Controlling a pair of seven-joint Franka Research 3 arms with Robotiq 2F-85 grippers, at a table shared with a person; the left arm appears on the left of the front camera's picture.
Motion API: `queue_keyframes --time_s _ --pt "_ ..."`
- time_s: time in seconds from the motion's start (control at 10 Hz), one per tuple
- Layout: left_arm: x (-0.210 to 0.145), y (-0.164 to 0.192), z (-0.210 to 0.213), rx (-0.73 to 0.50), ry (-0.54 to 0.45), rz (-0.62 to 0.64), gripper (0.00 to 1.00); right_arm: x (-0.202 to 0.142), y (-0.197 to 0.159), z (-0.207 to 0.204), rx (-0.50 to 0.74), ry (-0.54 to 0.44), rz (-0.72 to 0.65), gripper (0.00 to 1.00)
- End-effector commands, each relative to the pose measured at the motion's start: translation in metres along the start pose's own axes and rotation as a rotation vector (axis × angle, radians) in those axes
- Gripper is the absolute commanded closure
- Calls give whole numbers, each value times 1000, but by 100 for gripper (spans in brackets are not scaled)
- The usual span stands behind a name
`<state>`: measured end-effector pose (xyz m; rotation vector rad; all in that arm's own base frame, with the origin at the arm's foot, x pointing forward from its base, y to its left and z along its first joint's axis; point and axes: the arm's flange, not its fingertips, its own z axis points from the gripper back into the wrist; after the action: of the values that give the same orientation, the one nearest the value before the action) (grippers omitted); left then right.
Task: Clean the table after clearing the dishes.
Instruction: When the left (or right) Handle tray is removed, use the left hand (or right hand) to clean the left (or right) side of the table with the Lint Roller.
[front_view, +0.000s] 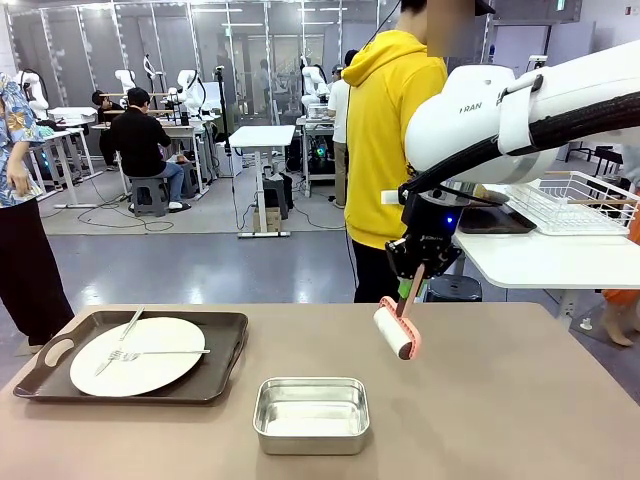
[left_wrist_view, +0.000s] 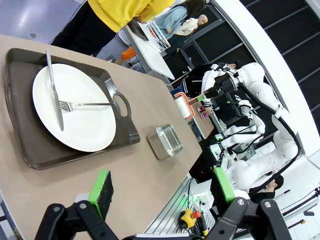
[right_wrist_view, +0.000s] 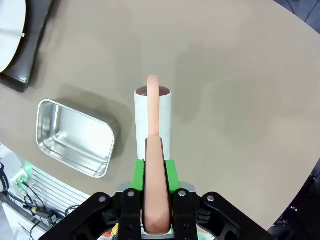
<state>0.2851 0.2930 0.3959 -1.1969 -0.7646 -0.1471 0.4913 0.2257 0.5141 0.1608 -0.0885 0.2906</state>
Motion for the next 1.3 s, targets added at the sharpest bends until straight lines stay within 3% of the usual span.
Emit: queue_keyframes --time_s 0.0,0.2,0.4,0.6,0.9,1.2 --pt "-1 -2 2 -6 -6 -10 0 10 -3 -5 85 -62 -52 79" --pt "-1 -2 2 -6 -6 -10 0 7 -15 -27 144 -131 -162 79" --pt "-1 -2 2 -6 -6 -10 0 7 -22 -46 156 -102 -219 79" --pt "-1 -2 2 -6 -6 -10 0 5 -38 -56 262 -87 -241 79" --pt "-1 -2 2 -6 -6 -10 0 -8 -65 -81 313 -158 -278 79" --pt "-1 -2 2 -6 -6 -10 0 -10 -73 -100 379 -117 -295 79"
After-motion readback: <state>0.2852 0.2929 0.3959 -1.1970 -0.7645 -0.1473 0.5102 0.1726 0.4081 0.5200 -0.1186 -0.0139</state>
